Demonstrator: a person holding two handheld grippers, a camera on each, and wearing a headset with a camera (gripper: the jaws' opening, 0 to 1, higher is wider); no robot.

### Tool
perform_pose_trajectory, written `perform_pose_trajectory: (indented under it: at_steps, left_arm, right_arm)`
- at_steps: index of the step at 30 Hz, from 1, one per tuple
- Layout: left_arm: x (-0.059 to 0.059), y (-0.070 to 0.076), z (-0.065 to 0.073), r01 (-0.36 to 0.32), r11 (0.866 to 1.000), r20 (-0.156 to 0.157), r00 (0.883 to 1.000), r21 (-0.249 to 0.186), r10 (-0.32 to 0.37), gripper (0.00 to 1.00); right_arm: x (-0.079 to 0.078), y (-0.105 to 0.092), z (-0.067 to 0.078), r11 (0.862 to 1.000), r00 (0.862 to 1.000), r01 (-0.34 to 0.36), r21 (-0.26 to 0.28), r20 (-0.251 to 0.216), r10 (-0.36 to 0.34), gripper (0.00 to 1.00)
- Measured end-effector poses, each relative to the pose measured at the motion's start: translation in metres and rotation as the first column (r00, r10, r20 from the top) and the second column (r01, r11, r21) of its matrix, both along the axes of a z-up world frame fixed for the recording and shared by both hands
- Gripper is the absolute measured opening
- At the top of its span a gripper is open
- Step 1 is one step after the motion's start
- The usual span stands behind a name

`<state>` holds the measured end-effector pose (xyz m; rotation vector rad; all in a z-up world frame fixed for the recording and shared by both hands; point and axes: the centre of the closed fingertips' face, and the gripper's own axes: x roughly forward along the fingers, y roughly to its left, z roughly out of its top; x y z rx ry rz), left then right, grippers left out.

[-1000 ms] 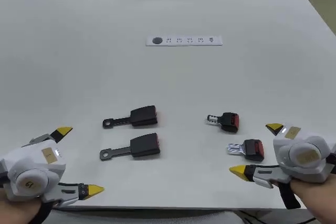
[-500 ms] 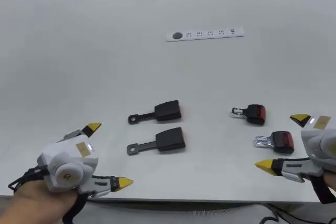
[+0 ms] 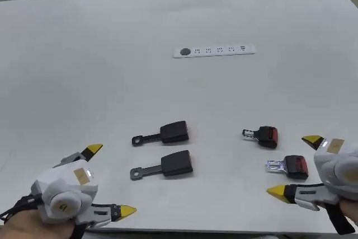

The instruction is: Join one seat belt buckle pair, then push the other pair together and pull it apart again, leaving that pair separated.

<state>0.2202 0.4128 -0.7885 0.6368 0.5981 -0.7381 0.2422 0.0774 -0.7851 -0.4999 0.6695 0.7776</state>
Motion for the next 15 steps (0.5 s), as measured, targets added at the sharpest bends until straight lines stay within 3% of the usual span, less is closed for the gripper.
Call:
perform_pose_trajectory:
  at_steps: [4, 9, 15]
  left_arm:
    - [0.002, 0.002, 0.003, -0.010, 1.000, 0.013, 1.000, -0.004, 0.010, 1.00]
    - [0.002, 0.003, 0.002, -0.017, 1.000, 0.007, 1.000, -0.005, 0.017, 1.00]
    - [0.002, 0.003, 0.001, -0.017, 1.000, 0.003, 1.000, -0.006, 0.017, 0.99]
  right_arm:
    - [-0.001, 0.005, -0.003, 1.000, 1.000, 0.006, 0.004, -0.016, -0.006, 0.86]
    - [0.001, 0.018, -0.001, 1.000, 1.000, -0.020, 0.001, -0.006, 0.020, 0.86]
    - [0.001, 0.019, -0.007, 1.000, 1.000, -0.018, -0.009, -0.024, 0.018, 0.85]
